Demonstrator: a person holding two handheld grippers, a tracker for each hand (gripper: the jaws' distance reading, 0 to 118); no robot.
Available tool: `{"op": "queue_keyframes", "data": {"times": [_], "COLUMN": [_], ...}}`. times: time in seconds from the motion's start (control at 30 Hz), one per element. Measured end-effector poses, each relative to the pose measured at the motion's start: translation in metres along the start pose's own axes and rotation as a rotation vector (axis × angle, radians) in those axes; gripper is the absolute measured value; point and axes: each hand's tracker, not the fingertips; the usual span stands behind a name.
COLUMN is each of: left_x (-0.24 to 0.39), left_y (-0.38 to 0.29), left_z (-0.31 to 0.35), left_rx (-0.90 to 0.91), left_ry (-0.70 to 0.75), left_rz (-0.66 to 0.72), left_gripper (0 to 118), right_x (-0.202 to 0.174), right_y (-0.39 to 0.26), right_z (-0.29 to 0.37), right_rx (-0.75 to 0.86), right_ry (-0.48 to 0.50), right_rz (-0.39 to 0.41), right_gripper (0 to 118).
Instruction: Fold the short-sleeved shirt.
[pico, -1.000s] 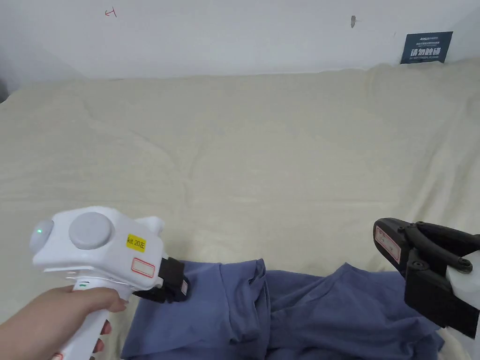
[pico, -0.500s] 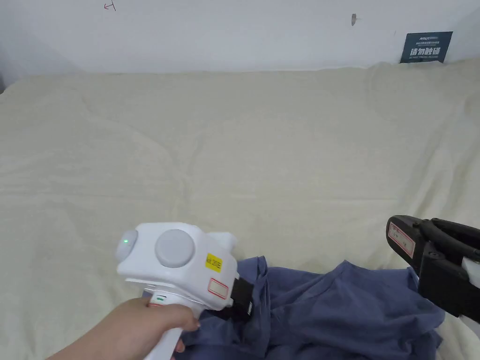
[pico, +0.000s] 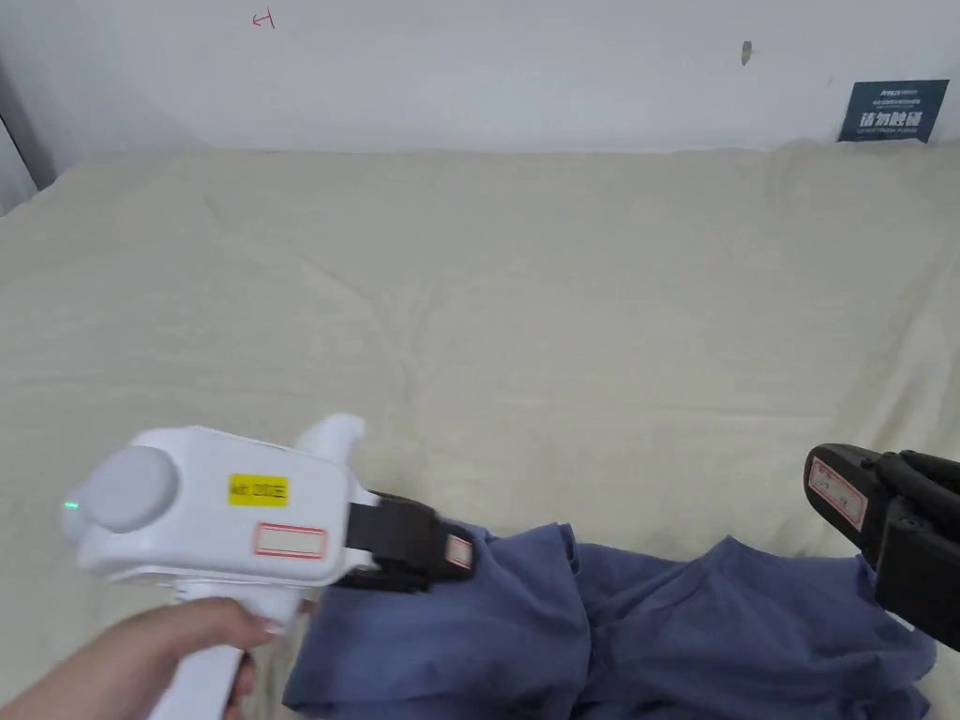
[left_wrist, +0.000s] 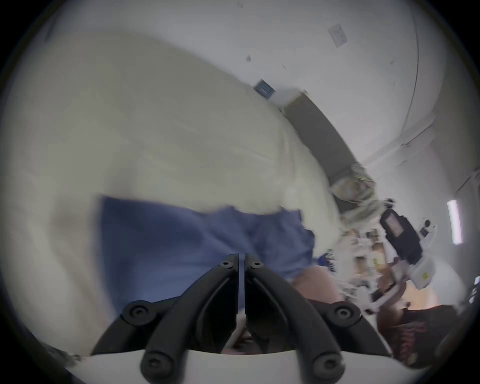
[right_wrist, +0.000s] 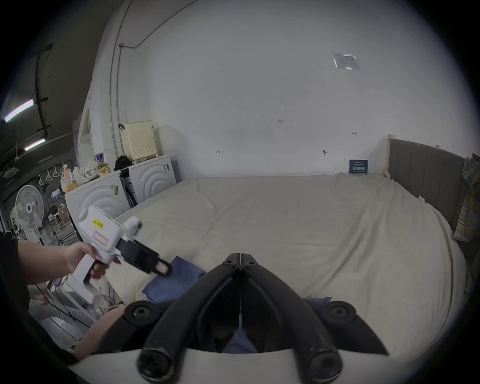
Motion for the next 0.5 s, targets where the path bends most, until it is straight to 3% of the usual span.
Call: {"op": "queue_keyframes", "data": {"times": [0.07, 0.1, 0.17, 0.2, 0.27, 0.33, 0.43, 0.5], "left_x": [-0.026, -0.044, -0.085, -0.107, -0.128, -0.142, -0.154, -0.159], "left_y": [0.008, 0.011, 0.014, 0.012, 0.003, 0.003, -0.004, -0.014], "left_z": [0.024, 0.033, 0.042, 0.041, 0.033, 0.025, -0.004, -0.034], "left_rx": [0.012, -0.008, -0.072, -0.124, -0.164, -0.110, -0.144, -0.204], "left_ry": [0.109, 0.103, -0.021, -0.138, -0.257, -0.315, -0.342, -0.451], "left_rz": [-0.001, 0.046, 0.175, 0.252, 0.288, 0.242, 0.354, 0.462], "left_gripper": [8, 26, 87, 87, 113, 118, 118, 118], "right_x": [-0.002, -0.004, -0.006, -0.008, -0.011, -0.014, -0.019, -0.023], "right_y": [0.002, 0.003, 0.005, 0.006, 0.008, 0.010, 0.013, 0.013], "right_z": [-0.001, -0.002, -0.004, -0.005, -0.007, -0.010, -0.014, -0.017], "right_rx": [0.000, -0.001, -0.006, -0.009, -0.019, -0.033, -0.053, -0.059], "right_ry": [0.005, 0.007, 0.013, 0.017, 0.016, 0.009, -0.003, -0.006], "right_rz": [-0.004, -0.005, -0.006, -0.006, -0.001, 0.016, 0.037, 0.043], "right_gripper": [0, 0, 0, 0, 0, 0, 0, 0]}}
